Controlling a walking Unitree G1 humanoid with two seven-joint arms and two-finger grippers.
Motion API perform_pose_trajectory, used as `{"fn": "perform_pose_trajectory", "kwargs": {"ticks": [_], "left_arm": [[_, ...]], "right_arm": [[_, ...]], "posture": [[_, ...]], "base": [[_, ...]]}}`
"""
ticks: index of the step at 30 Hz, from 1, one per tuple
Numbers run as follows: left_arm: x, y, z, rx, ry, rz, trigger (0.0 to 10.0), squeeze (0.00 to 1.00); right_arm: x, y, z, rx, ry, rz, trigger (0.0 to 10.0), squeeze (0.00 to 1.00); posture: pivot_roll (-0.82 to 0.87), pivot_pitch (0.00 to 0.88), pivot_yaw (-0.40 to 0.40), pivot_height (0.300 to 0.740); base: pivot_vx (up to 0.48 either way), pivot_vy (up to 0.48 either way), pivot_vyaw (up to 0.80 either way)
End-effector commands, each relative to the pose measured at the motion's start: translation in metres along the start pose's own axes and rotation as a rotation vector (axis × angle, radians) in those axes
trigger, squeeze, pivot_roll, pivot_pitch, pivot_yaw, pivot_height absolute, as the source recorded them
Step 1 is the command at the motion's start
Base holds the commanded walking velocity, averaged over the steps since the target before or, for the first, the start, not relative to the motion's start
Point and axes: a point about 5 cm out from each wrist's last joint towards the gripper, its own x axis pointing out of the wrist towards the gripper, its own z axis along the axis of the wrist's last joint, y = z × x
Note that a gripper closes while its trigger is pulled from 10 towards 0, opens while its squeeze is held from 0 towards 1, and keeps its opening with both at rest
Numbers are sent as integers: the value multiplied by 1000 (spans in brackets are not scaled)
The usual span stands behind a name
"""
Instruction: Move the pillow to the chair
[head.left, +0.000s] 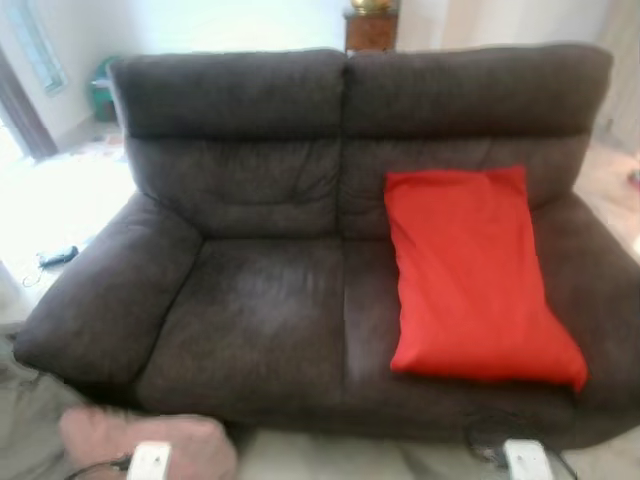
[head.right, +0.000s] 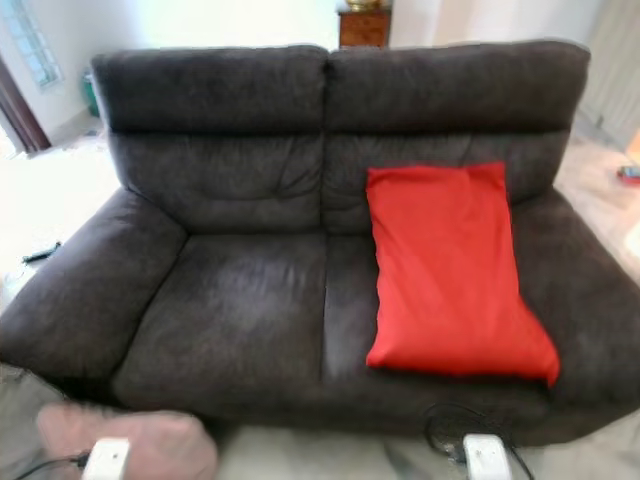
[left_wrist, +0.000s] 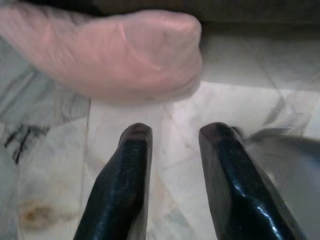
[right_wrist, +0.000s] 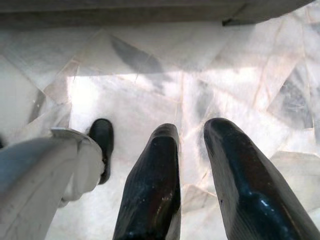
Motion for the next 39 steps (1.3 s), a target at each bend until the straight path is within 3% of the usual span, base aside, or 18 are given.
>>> {"fn": "perform_pose_trajectory", "kwargs": {"ticks": [1,10,12,16,25,28,39], "left_arm": [[-2,9,-6,7,24,19,10000,0],[-2,9,-6,6,27,21,10000,0],[-2,9,-5,5,26,22,10000,0],[-2,10,-5,5,25,23,10000,0],[-2,8,-5,2,24,22,10000,0],[-2,8,-5,0,24,22,10000,0],[-2,7,-5,-5,23,19,10000,0]], "right_arm": [[1,11,11,-1,-33,32,10000,0],[2,19,18,-15,-50,59,10000,0],[2,16,23,-20,-69,67,10000,0],[2,-5,31,-24,-81,42,10000,0],[1,-12,30,13,-68,31,10000,0],[2,-6,38,12,-94,50,10000,0],[2,-4,42,24,-110,60,10000,0]], "posture": [[21,27,39,740],[25,27,38,740],[25,27,38,740],[23,27,37,740],[27,22,31,740],[28,20,28,740],[27,11,25,740]], "base": [[0,364,0],[0,364,0],[0,364,0],[0,364,642],[0,365,0],[0,363,0],[0,363,0]]}}
